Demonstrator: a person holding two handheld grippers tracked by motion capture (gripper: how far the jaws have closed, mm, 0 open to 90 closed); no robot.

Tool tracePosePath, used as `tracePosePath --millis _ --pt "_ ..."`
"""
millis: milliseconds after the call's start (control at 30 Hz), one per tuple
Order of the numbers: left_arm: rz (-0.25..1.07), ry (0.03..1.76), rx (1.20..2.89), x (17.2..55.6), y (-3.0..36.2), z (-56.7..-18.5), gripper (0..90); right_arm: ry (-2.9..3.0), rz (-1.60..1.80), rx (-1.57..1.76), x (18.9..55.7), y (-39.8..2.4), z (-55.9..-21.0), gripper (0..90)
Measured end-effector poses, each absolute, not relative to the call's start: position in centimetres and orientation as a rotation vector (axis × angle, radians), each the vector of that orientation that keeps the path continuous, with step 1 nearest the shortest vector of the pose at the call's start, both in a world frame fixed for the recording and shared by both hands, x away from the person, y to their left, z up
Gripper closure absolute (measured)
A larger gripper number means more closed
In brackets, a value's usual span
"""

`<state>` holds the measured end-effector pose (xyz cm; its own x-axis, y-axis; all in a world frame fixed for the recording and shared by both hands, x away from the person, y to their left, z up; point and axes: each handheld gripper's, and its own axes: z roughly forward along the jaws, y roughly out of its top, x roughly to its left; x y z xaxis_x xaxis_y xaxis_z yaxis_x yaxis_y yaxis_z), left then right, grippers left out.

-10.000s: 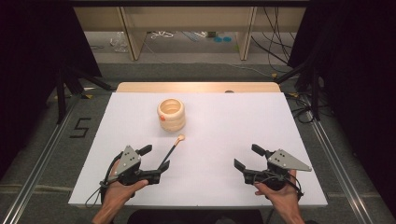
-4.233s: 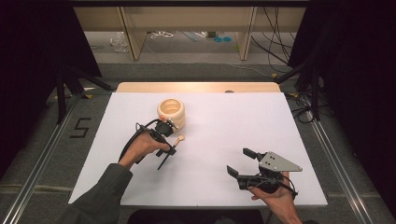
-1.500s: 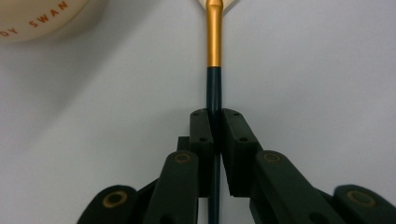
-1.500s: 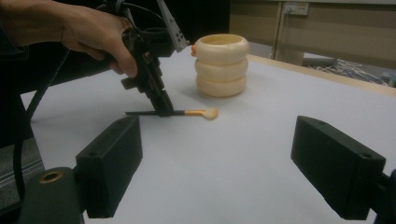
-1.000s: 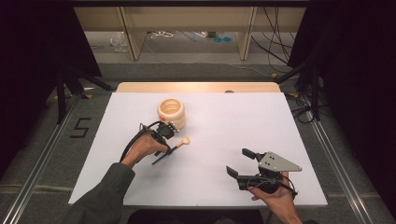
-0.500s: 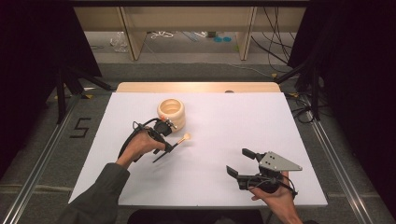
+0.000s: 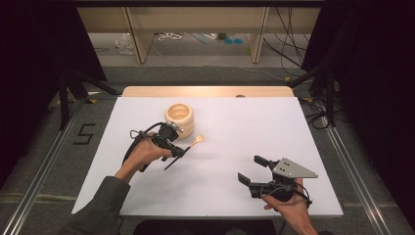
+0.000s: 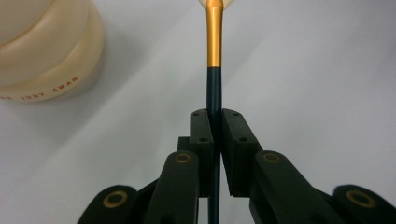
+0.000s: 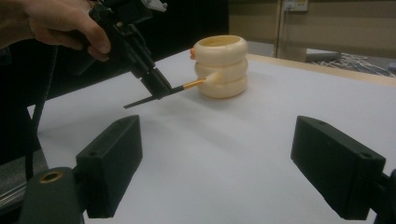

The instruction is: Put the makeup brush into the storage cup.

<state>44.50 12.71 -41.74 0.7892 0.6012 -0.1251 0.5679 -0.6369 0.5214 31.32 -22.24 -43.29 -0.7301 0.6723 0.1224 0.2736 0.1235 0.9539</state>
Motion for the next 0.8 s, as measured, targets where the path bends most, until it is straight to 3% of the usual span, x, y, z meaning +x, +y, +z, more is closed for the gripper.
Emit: tracePosePath --millis 800 --pt "0.149 0.766 2.172 40.1 12.0 -39.4 83.3 2.039 1.753 0.996 31.9 -22.2 -43.2 17.3"
